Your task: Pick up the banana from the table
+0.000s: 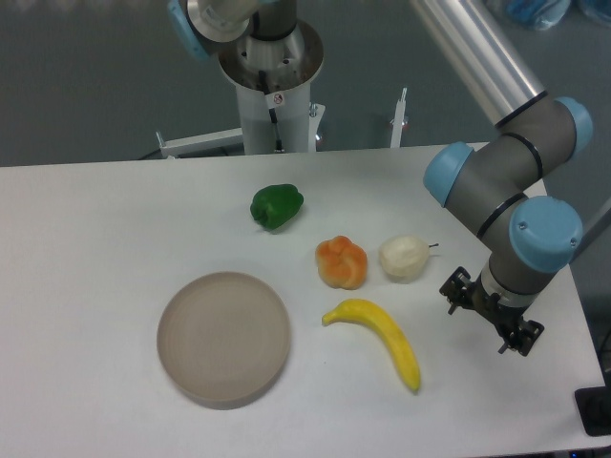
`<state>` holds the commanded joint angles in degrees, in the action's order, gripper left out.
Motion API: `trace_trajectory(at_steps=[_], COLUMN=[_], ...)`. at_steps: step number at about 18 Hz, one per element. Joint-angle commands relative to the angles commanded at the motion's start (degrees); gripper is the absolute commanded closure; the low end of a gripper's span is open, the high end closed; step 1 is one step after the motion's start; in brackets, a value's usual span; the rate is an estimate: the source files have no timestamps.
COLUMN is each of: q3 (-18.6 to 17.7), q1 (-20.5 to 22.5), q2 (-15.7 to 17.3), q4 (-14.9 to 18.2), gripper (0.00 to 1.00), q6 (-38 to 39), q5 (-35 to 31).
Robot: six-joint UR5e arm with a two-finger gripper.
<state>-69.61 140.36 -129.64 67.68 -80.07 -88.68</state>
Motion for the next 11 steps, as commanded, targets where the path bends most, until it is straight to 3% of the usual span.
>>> trace_trajectory(at_steps=[11], q3=[-1.5], q1=[-0.1], q2=[0.8], q4=[1.6], gripper=[0.00], q6=[1.2], q5=[-0.4])
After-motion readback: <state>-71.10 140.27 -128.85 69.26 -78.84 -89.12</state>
